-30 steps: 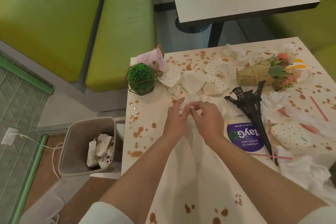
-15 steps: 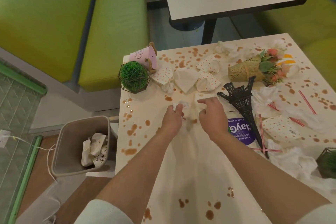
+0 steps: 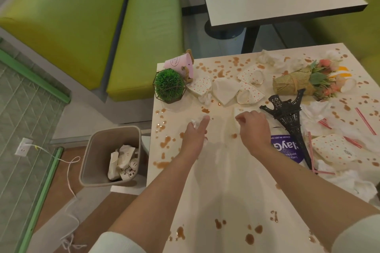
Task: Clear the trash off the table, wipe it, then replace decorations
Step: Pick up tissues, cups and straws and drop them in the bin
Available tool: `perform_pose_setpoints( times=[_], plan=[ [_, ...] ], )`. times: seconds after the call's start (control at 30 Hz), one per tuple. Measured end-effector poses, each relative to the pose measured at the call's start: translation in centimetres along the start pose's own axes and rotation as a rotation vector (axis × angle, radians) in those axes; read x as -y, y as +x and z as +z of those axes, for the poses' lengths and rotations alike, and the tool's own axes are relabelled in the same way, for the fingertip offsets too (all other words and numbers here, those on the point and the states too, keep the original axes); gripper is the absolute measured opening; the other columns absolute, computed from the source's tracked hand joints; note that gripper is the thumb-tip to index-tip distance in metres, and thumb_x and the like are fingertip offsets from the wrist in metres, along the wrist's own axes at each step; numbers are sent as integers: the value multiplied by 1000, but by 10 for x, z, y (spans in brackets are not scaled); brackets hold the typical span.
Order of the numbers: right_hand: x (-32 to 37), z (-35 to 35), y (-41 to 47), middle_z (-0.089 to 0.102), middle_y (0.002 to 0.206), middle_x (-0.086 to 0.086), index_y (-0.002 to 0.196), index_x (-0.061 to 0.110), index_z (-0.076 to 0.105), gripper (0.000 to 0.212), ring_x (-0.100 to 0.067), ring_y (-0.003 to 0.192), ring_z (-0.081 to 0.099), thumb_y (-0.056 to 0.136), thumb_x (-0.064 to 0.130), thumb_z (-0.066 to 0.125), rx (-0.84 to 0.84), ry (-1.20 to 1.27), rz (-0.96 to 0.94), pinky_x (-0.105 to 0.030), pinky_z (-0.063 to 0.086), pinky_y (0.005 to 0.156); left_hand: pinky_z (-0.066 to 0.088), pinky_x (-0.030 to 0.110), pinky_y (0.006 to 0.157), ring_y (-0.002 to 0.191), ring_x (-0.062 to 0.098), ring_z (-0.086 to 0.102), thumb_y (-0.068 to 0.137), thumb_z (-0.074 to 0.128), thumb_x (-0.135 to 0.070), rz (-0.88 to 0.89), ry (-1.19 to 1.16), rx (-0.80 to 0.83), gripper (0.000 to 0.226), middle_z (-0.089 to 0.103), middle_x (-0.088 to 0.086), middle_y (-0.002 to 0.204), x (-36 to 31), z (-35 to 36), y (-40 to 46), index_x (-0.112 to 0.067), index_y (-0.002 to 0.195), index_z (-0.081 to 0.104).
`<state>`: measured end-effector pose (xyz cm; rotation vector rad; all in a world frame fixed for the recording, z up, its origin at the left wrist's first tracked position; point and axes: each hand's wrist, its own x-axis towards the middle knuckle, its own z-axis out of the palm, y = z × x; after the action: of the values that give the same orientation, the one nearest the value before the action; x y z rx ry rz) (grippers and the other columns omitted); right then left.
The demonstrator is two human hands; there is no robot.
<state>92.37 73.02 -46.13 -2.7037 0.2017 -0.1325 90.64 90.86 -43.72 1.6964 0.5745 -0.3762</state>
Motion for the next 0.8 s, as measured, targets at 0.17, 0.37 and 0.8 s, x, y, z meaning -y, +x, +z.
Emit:
perform_pose_setpoints(
  times=[0.17, 0.37, 0.8],
  plan=[
    [61, -3, -20, 63, 95, 5, 103, 20, 66, 20, -13, 96, 49, 94, 8, 53, 32, 488, 38, -19, 34, 76, 50, 35, 76, 89, 23, 66, 88, 60, -36, 1, 14, -93, 24, 65, 3, 95, 6, -35, -10, -20, 105, 53],
    [143, 10, -58, 62, 83, 6, 100, 22, 66, 16, 1, 67, 54, 92, 10, 60, 193, 790, 75, -11, 40, 59, 40, 45, 101, 113, 32, 49, 90, 40, -49, -61, 237, -252, 46, 56, 9, 121, 17, -95, -20, -16, 118, 54],
    [271, 76, -113, 64, 91, 8, 106, 21, 67, 20, -3, 77, 57, 92, 9, 59, 395, 739, -32, -8, 43, 67, 48, 36, 79, 91, 23, 57, 84, 72, -27, 23, 170, -485, 40, 54, 8, 116, 81, -256, -19, -16, 110, 44]
  ],
)
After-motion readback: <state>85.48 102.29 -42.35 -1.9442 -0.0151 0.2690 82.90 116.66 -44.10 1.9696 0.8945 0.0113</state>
